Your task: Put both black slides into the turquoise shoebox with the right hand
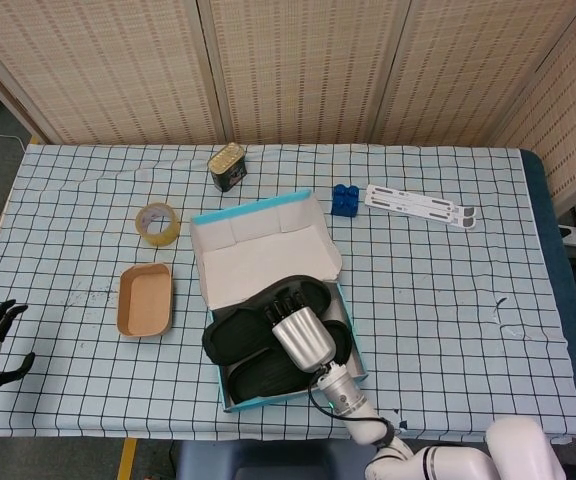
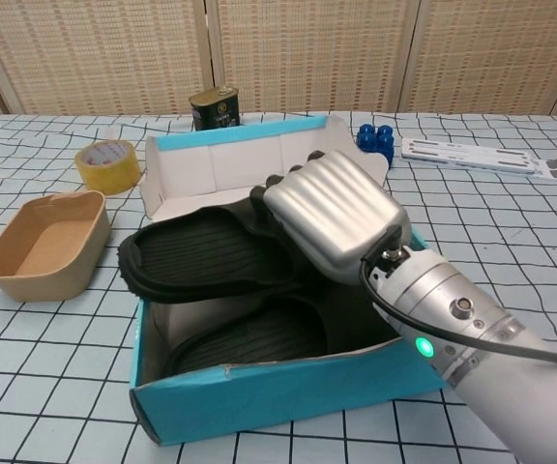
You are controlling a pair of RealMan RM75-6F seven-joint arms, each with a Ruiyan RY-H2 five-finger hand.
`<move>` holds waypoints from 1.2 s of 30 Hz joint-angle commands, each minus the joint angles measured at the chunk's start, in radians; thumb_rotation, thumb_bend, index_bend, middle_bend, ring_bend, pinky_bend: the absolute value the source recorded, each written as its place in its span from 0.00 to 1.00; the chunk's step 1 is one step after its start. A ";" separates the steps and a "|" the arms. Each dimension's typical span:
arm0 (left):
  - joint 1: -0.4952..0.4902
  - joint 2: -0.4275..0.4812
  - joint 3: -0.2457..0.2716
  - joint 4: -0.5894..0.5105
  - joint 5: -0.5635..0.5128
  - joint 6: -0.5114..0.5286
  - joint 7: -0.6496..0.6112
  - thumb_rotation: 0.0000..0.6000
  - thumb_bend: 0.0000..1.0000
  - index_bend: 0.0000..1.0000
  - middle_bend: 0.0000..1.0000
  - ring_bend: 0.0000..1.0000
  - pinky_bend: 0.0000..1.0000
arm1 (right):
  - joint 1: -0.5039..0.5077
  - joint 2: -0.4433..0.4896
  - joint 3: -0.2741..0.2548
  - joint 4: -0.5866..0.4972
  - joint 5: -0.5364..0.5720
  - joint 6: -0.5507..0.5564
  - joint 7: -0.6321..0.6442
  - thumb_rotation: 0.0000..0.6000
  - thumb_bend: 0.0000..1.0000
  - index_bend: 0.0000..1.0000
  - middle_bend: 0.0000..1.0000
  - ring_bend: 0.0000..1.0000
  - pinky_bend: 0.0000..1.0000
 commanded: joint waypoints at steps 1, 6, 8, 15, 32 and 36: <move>-0.001 -0.001 0.000 0.000 -0.002 -0.001 0.003 1.00 0.36 0.13 0.04 0.09 0.32 | -0.027 0.041 -0.007 -0.048 0.051 -0.029 -0.047 1.00 0.07 0.72 0.63 0.40 0.32; -0.001 -0.002 -0.001 0.002 -0.006 -0.003 0.002 1.00 0.36 0.13 0.04 0.09 0.31 | -0.040 0.053 -0.008 -0.036 0.090 -0.048 -0.065 1.00 0.07 0.72 0.63 0.40 0.32; -0.002 -0.002 -0.002 0.003 -0.007 -0.004 0.002 1.00 0.36 0.13 0.04 0.09 0.31 | -0.042 0.052 -0.004 -0.030 0.102 -0.051 -0.071 1.00 0.07 0.73 0.63 0.40 0.32; -0.006 -0.004 -0.001 0.007 -0.014 -0.014 0.006 1.00 0.36 0.13 0.04 0.09 0.32 | -0.043 0.068 0.010 -0.054 0.120 -0.053 -0.077 1.00 0.07 0.63 0.60 0.39 0.32; -0.006 -0.007 0.000 0.007 -0.016 -0.013 0.016 1.00 0.36 0.13 0.04 0.09 0.32 | -0.041 0.222 0.011 -0.204 -0.032 -0.016 0.206 1.00 0.07 0.24 0.26 0.10 0.24; -0.008 -0.008 0.000 0.007 -0.019 -0.015 0.020 1.00 0.36 0.13 0.04 0.09 0.32 | -0.043 0.248 0.018 -0.220 -0.027 -0.022 0.236 1.00 0.07 0.21 0.23 0.07 0.18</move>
